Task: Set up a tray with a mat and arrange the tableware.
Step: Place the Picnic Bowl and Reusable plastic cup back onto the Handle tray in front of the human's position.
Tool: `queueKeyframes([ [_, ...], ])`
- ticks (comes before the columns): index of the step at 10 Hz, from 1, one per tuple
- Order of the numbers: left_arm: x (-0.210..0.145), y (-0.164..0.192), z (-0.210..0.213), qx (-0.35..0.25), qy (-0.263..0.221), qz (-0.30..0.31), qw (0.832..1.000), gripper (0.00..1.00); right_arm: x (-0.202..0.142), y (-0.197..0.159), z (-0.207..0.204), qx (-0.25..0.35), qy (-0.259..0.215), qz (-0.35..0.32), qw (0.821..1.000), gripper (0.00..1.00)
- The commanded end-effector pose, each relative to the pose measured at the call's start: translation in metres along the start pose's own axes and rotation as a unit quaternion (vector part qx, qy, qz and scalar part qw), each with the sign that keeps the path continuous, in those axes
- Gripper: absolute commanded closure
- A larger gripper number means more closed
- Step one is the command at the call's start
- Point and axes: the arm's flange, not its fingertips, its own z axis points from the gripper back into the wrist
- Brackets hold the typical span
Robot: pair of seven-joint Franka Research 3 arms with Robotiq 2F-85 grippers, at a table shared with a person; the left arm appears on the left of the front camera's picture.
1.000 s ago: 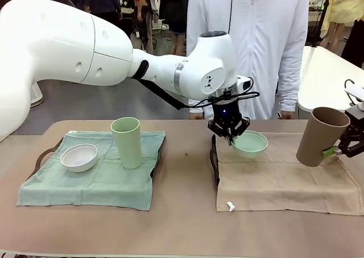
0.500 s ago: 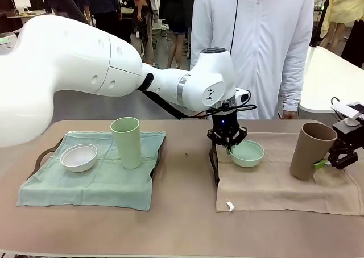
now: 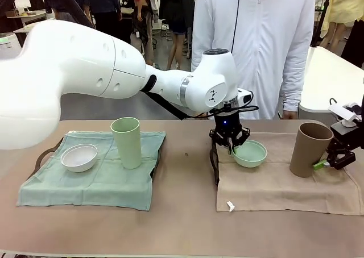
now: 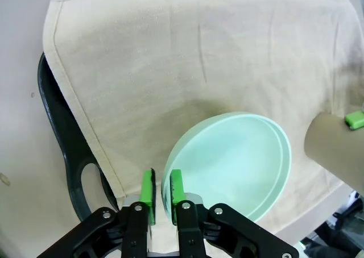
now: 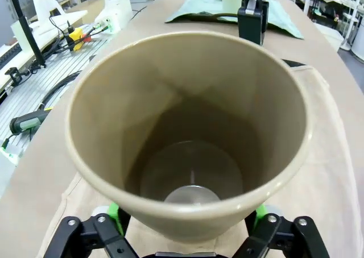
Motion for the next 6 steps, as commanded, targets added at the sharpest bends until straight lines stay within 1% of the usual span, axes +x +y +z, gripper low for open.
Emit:
queueKeyframes([
  [1,0.001,0.000,0.001,-0.001,0.012,-0.012,1.000,0.00,0.001,-0.004,0.000,-0.004,0.004,0.007,1.000,0.00],
  [3,-0.006,0.002,0.009,0.001,0.022,-0.017,1.000,0.00,0.007,0.003,0.009,-0.005,0.007,-0.012,1.000,0.00],
  [4,-0.009,0.005,0.015,0.004,0.028,-0.018,0.999,0.53,0.009,0.008,0.017,-0.008,0.012,-0.018,1.000,0.00],
  [5,-0.015,0.010,0.021,0.006,0.034,-0.022,0.999,0.45,0.008,0.014,0.029,-0.016,0.020,-0.029,0.999,0.00],
  [6,-0.020,0.013,0.028,0.002,0.039,-0.026,0.999,0.34,0.005,0.020,0.040,-0.024,0.024,-0.040,0.999,0.00],
])
